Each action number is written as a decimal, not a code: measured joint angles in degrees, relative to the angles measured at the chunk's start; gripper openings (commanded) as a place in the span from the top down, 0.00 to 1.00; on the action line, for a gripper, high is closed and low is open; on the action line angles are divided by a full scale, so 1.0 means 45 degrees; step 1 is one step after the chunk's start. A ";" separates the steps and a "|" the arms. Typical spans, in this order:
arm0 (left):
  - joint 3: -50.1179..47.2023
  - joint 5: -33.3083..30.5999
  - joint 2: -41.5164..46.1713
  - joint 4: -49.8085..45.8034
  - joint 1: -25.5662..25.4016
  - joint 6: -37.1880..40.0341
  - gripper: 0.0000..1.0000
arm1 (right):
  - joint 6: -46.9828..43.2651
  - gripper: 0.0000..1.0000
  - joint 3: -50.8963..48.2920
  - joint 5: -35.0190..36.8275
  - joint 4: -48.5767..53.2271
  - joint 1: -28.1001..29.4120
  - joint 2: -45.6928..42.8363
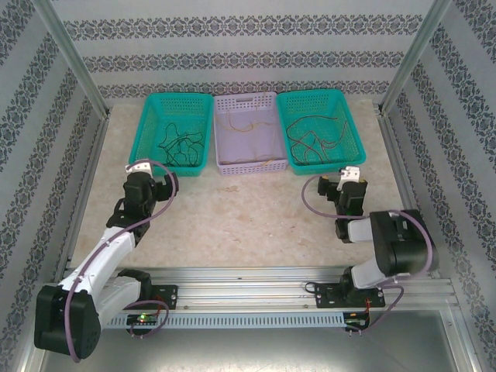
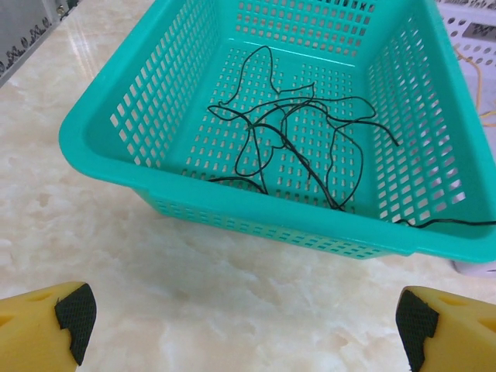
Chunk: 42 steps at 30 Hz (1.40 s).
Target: Untangle the cables
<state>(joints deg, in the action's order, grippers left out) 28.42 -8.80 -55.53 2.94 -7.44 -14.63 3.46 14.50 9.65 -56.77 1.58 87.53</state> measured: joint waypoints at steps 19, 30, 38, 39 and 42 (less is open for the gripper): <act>-0.2453 -0.1729 -0.2181 0.4998 0.0355 0.1821 0.00 | 0.0044 0.02 0.0588 -0.0019 -0.0010 -0.0165 -0.0010; -0.2880 -0.1511 -0.4668 0.9238 0.0471 0.2637 0.00 | 0.0049 0.02 0.0588 -0.0019 -0.0005 -0.0165 -0.0010; -0.2866 -0.1719 -0.6392 1.1545 0.0695 0.2652 0.00 | 0.0044 0.02 0.0588 -0.0019 -0.0010 -0.0165 -0.0010; -0.2837 -0.1690 -0.6581 1.1536 0.0704 0.2681 0.00 | 0.0049 0.02 0.0588 -0.0019 -0.0005 -0.0165 -0.0010; -0.2671 -0.1360 -0.6887 1.1570 0.0801 0.2788 0.00 | 0.0044 0.02 0.0588 -0.0019 -0.0005 -0.0165 -0.0010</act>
<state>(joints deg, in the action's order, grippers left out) 16.40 -14.92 -86.52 55.00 -3.84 -2.09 3.66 17.15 9.56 -56.80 0.84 87.48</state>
